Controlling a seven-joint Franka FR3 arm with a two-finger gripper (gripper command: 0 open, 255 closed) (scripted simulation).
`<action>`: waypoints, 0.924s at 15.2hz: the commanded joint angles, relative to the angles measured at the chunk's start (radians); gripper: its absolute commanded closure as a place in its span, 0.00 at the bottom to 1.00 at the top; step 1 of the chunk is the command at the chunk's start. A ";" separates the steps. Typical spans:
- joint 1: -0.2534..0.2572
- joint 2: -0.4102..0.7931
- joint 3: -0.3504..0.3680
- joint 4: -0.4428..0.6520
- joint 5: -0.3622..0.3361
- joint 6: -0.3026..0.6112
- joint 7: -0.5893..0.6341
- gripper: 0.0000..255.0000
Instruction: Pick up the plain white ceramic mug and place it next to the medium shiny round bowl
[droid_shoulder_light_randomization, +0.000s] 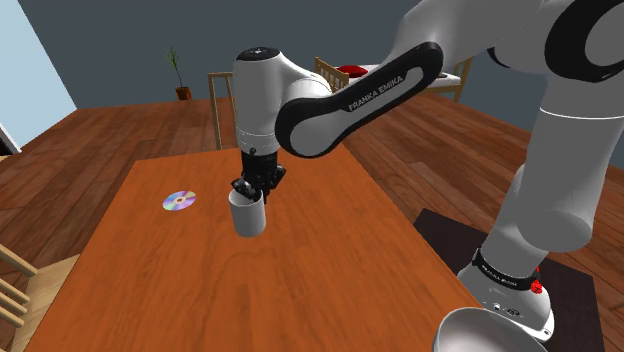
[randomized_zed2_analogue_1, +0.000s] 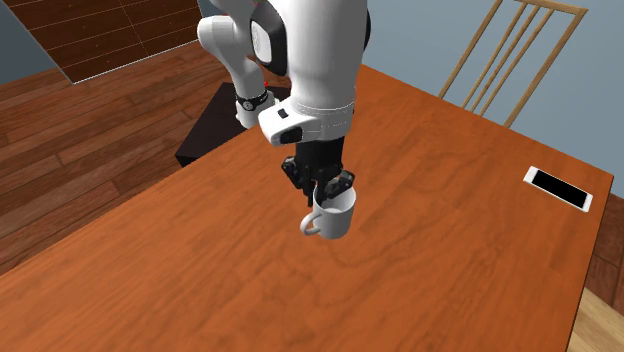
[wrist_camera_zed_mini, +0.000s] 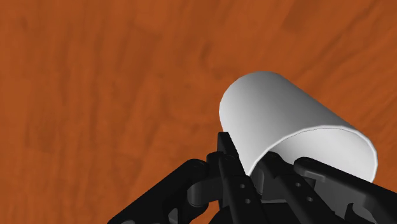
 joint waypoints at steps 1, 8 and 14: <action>-0.002 -0.011 0.002 0.015 0.010 -0.024 -0.008 1.00; -0.004 -0.039 0.007 0.077 0.035 -0.109 -0.032 1.00; 0.002 -0.110 0.021 0.041 0.072 -0.135 -0.025 1.00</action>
